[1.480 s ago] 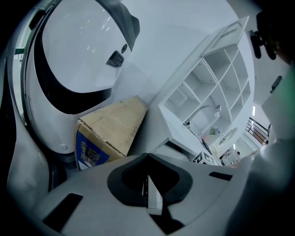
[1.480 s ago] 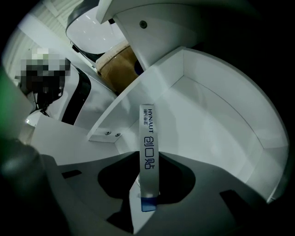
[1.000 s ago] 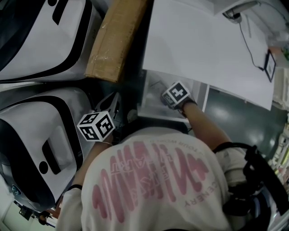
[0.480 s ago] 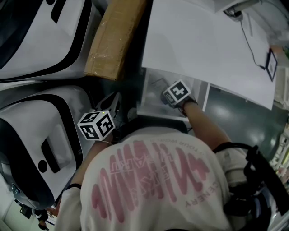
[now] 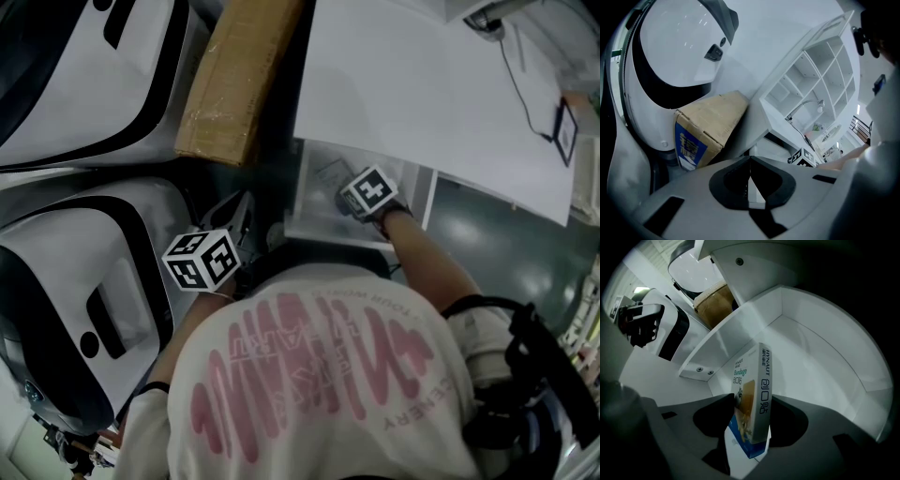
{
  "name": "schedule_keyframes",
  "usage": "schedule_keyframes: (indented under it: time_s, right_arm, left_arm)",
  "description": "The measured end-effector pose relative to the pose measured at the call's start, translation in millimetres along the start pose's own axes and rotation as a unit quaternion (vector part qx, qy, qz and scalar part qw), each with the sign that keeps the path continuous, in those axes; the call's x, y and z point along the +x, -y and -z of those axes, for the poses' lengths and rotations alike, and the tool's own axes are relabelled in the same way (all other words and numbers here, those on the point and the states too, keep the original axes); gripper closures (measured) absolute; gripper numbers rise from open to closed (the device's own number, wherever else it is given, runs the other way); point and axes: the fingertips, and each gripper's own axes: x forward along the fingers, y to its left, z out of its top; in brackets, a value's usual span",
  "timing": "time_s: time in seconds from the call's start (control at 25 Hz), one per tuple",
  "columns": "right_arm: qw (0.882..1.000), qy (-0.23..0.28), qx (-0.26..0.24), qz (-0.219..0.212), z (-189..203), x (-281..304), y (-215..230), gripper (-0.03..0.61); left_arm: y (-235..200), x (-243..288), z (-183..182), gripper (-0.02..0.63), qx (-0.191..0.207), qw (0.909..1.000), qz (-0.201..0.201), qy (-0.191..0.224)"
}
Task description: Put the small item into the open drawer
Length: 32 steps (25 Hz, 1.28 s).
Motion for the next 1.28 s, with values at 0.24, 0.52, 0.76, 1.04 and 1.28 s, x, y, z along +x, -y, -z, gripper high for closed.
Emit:
schedule_keyframes:
  time_s: [0.24, 0.52, 0.76, 1.04, 1.28]
  right_arm:
    - [1.0, 0.008, -0.004, 0.007, -3, 2, 4, 0.337]
    - [1.0, -0.015, 0.008, 0.02, 6, 2, 9, 0.314]
    - [1.0, 0.0, 0.016, 0.012, 0, 6, 9, 0.29]
    - [0.998, -0.044, 0.022, 0.033, 15, 3, 10, 0.273]
    - [0.997, -0.069, 0.031, 0.027, 26, 5, 7, 0.273]
  left_arm:
    - [-2, -5, 0, 0.583, 0.0, 1.0, -0.007, 0.0]
    - [-5, -6, 2, 0.583, -0.002, 0.9999, -0.01, -0.001]
    - [-9, -6, 4, 0.583, -0.004, 0.9999, -0.01, -0.004]
    - [-14, -7, 8, 0.583, -0.008, 0.9999, -0.011, -0.01]
    - [-17, -9, 8, 0.583, -0.008, 0.9999, -0.011, -0.009]
